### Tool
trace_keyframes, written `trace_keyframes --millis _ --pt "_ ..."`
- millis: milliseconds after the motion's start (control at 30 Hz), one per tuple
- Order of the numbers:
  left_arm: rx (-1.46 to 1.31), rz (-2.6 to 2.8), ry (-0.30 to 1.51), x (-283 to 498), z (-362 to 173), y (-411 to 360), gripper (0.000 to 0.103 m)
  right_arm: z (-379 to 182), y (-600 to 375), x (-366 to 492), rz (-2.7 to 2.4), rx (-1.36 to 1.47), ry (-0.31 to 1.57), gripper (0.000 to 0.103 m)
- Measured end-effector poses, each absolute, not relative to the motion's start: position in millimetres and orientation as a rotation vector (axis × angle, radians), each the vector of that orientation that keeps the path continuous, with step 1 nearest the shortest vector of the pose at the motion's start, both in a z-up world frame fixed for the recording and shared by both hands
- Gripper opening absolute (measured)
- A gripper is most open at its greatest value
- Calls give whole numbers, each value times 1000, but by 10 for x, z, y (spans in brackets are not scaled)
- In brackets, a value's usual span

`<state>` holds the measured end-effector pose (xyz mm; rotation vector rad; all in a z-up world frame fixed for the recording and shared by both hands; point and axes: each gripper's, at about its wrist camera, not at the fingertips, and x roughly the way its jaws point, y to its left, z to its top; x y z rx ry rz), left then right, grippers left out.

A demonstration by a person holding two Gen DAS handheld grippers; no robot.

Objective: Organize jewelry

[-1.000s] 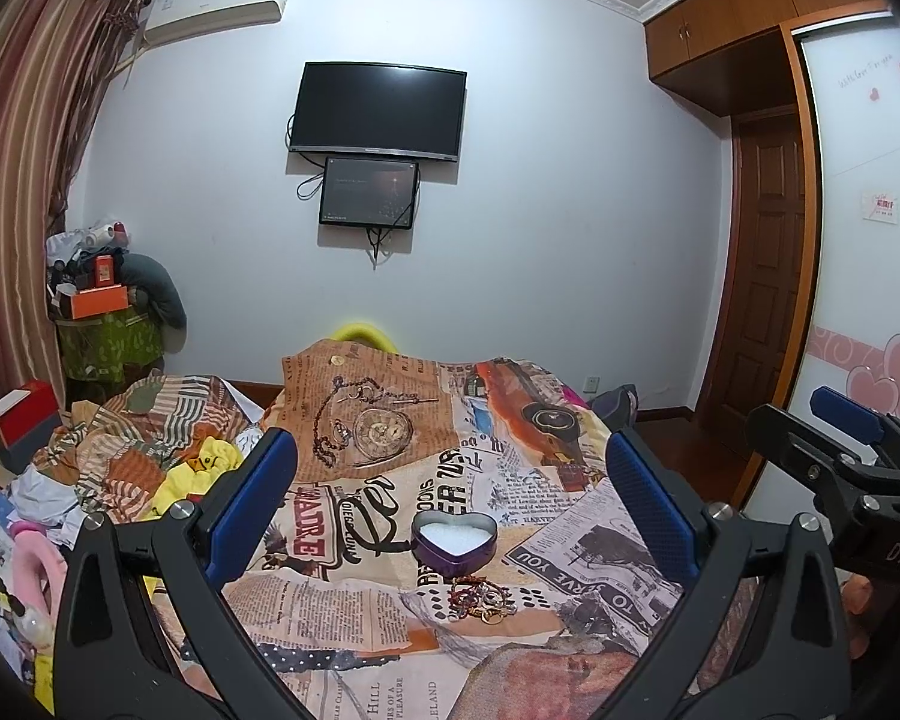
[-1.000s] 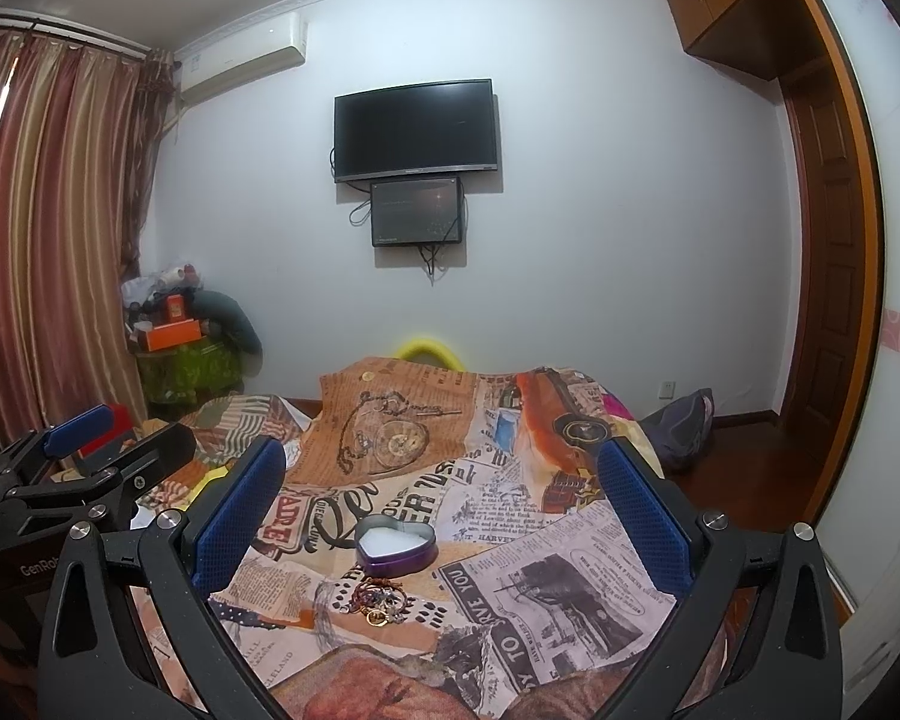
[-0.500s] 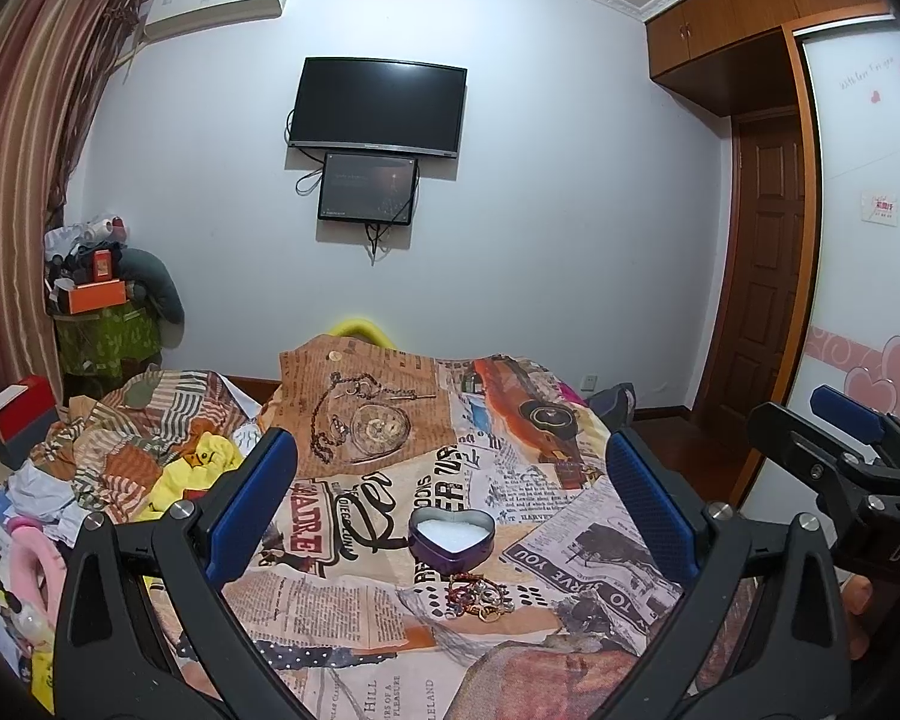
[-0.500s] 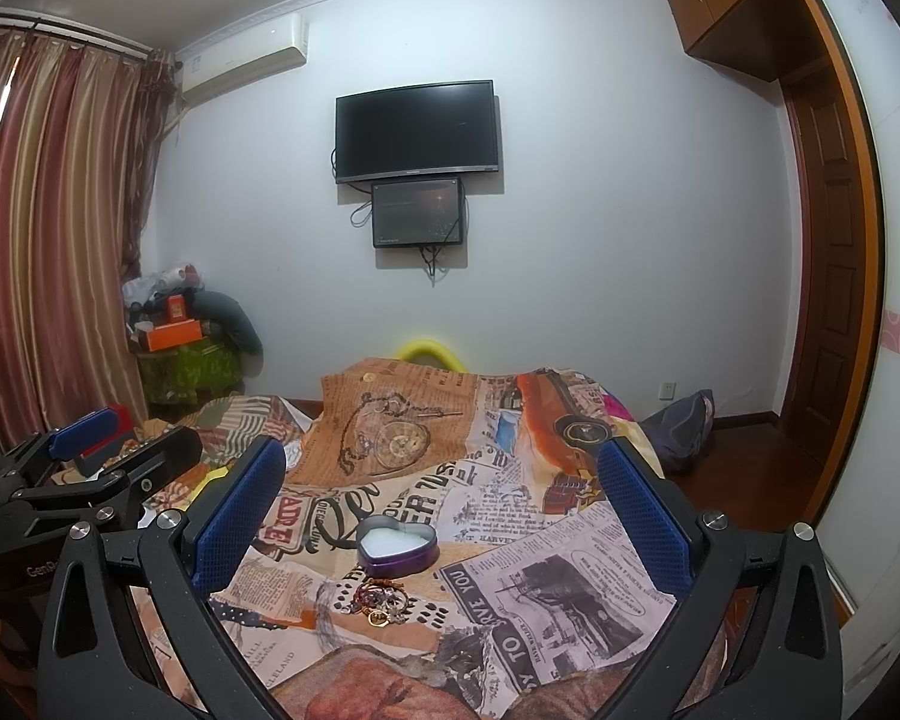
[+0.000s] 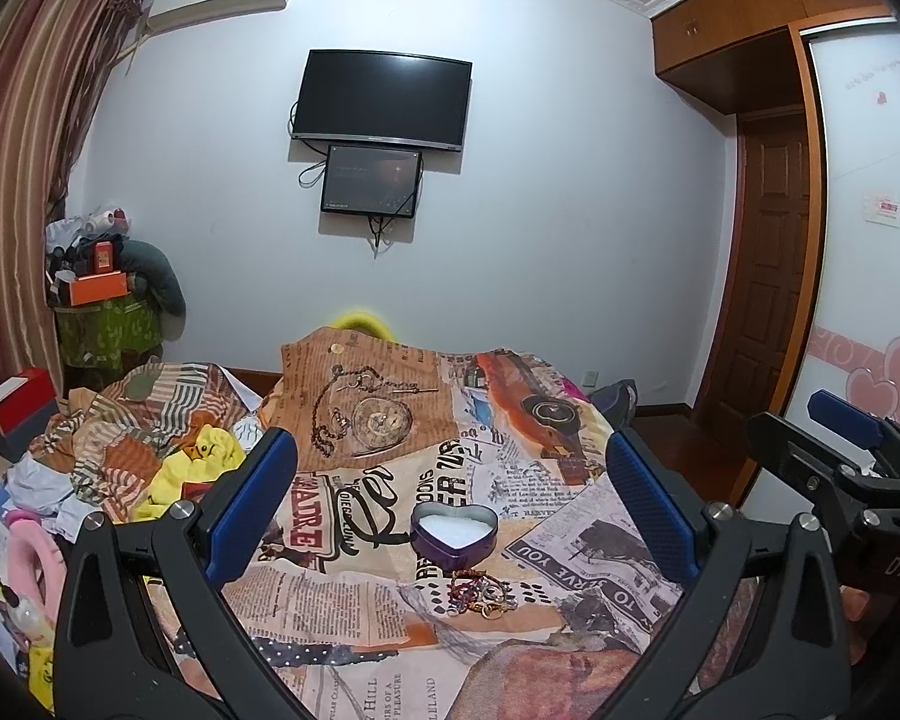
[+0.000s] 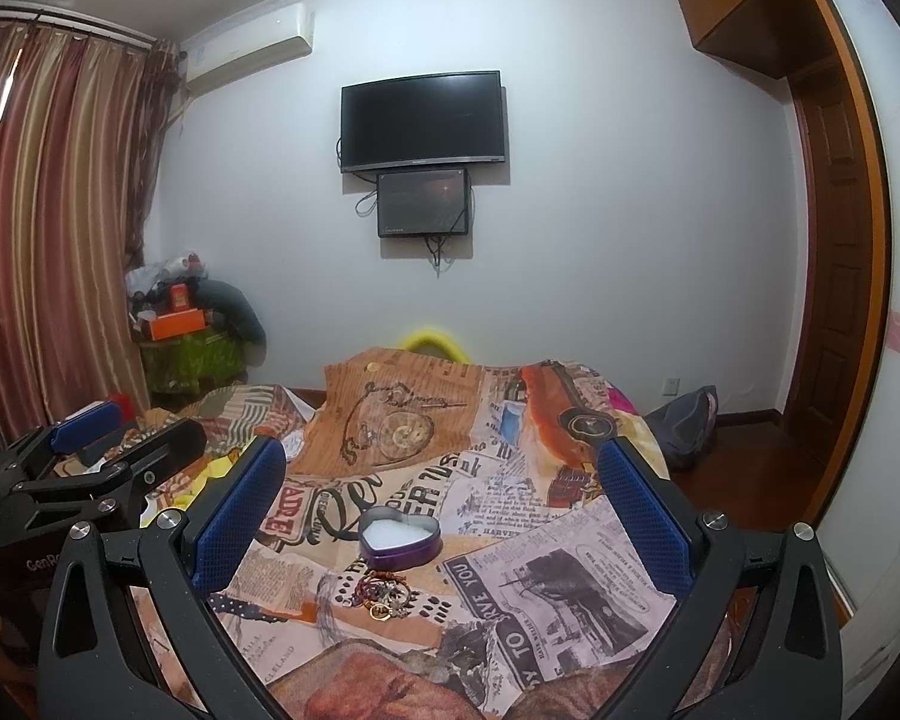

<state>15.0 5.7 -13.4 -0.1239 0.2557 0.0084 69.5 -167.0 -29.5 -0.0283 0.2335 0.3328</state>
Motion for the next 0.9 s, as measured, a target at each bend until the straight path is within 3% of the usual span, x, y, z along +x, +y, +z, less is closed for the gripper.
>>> trace_keyframes --millis 500,900 --pt "-142 15 331 438 -301 110 103 -456 -1618 965 339 -33 307 103" --pt "-190 62 513 981 -788 293 103 -858 -1644 1408 321 -53 462 103"
